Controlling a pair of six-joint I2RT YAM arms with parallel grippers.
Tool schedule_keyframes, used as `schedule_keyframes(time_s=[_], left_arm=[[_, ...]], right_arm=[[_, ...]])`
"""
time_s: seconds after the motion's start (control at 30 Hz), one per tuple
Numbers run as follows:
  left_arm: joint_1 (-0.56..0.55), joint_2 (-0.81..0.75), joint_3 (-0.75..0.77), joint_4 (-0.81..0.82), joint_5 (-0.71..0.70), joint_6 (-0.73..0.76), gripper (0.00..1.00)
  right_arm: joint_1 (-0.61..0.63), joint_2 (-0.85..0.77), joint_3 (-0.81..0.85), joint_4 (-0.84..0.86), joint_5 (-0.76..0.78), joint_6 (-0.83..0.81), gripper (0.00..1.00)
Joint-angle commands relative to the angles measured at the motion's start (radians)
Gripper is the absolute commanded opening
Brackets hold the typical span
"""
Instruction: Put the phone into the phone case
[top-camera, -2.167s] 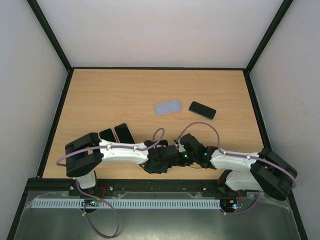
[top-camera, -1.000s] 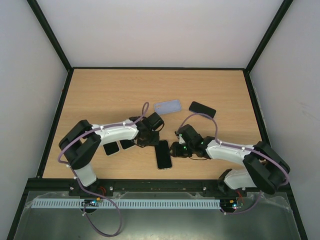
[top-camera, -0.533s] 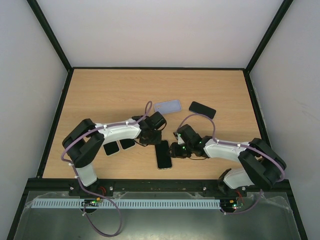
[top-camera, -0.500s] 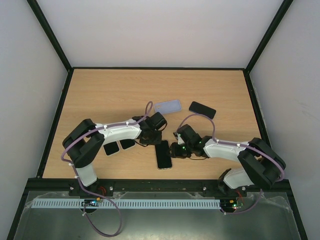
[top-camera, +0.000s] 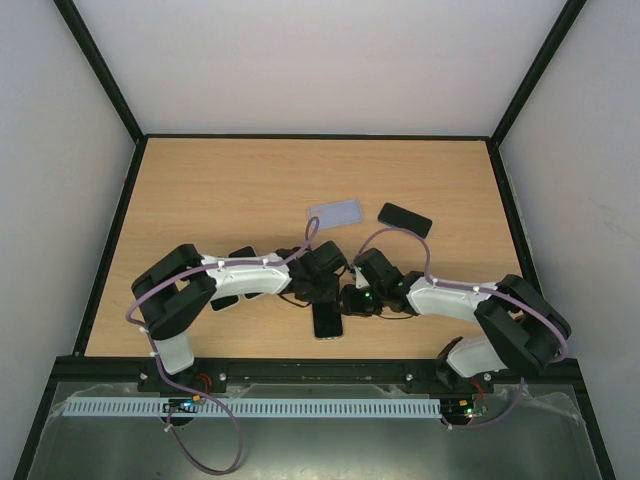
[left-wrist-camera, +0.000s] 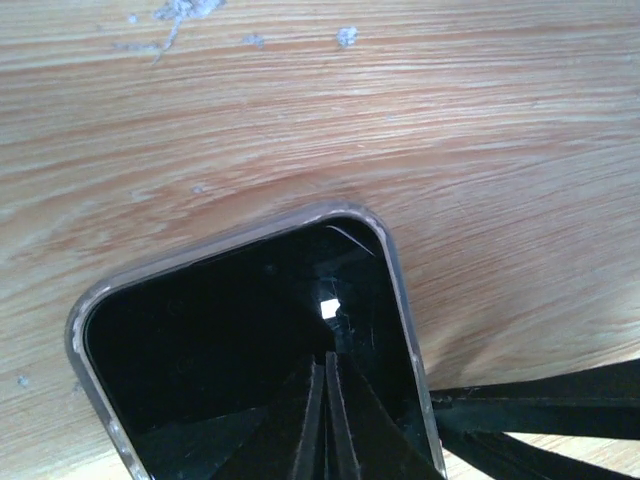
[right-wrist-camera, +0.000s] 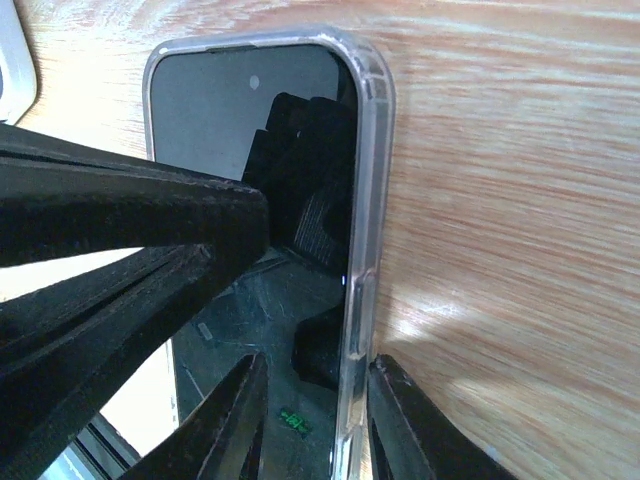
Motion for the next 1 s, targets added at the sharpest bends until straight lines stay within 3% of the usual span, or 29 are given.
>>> schedule_keyframes(time_s=[0.0, 0.17, 0.33, 0.57, 0.73, 0.77, 0.97], left_arm=[[-0.002, 0.068, -0.017, -0.241, -0.050, -0.013, 0.09], [0.001, -0.012, 0.095, -0.326, -0.142, -0.014, 0.25], [-0.013, -0.081, 0.131, -0.342, -0.168, -0.031, 0.45], [-0.064, -0.084, 0.134, -0.324, -0.190, -0.079, 0.78], [-0.092, -0.057, 0.135, -0.320, -0.210, -0.113, 0.98], [-0.095, -0.047, 0.137, -0.320, -0.213, -0.117, 0.99], [-0.122, 0.009, 0.159, -0.314, -0.226, -0.124, 0.99]], right_arm=[[-0.002, -0.028, 0.038, -0.020, 0.029, -0.036, 0.28], [-0.002, -0.115, 0.048, -0.097, 0.124, -0.063, 0.30], [-0.002, -0.210, 0.034, -0.167, 0.225, -0.069, 0.39], [-0.003, -0.281, 0.006, -0.239, 0.372, -0.047, 0.63], [-0.004, -0.307, -0.024, -0.251, 0.426, -0.007, 0.95], [-0.004, -0.315, -0.028, -0.254, 0.439, 0.000, 1.00], [-0.009, -0.373, -0.050, -0.276, 0.515, 0.048, 0.98]])
